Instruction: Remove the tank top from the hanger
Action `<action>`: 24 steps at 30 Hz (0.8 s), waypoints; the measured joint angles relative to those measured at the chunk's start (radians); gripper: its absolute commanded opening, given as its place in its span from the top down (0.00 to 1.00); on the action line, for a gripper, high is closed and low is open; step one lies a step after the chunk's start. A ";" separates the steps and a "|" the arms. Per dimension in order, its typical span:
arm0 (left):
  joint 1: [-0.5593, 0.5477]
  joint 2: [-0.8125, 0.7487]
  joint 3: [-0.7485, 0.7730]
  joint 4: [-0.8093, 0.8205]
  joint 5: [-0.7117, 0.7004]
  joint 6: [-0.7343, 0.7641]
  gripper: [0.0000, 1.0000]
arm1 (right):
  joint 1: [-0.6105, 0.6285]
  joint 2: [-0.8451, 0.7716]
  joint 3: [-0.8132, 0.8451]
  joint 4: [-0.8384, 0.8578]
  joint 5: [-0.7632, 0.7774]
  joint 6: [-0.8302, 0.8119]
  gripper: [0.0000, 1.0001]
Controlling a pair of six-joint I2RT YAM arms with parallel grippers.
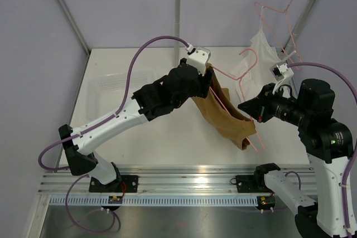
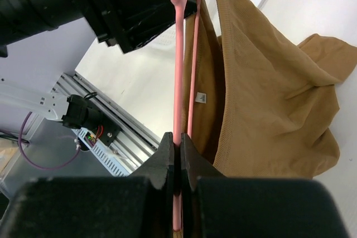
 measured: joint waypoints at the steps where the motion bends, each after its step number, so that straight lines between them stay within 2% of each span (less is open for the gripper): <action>1: 0.006 0.002 0.000 0.001 0.000 0.000 0.43 | 0.000 -0.002 -0.002 0.000 -0.006 0.000 1.00; 2: 0.012 0.004 0.000 0.003 0.000 0.000 0.46 | 0.000 -0.004 -0.004 0.000 -0.015 0.000 1.00; 3: 0.019 0.007 0.001 0.006 0.000 -0.001 0.59 | 0.000 -0.006 -0.005 0.000 -0.019 0.000 1.00; 6: 0.034 0.010 0.001 0.015 0.003 -0.006 0.81 | 0.000 -0.013 -0.008 -0.001 -0.023 0.000 1.00; 7: 0.037 0.011 0.001 0.017 0.002 -0.008 0.95 | 0.000 -0.015 -0.011 0.000 -0.023 0.000 1.00; 8: 0.040 0.011 0.001 0.018 0.002 -0.012 1.00 | 0.000 -0.018 -0.018 0.000 -0.023 -0.001 1.00; 14: 0.082 0.002 -0.009 0.011 -0.043 -0.066 1.00 | 0.005 -0.034 -0.082 0.011 -0.052 -0.018 1.00; 20: 0.231 -0.156 -0.201 -0.001 -0.069 -0.192 1.00 | 0.076 -0.073 -0.122 0.010 -0.092 -0.066 1.00; 24: 0.302 -0.265 -0.272 -0.032 -0.064 -0.263 1.00 | 0.090 -0.111 -0.126 0.043 -0.140 -0.081 1.00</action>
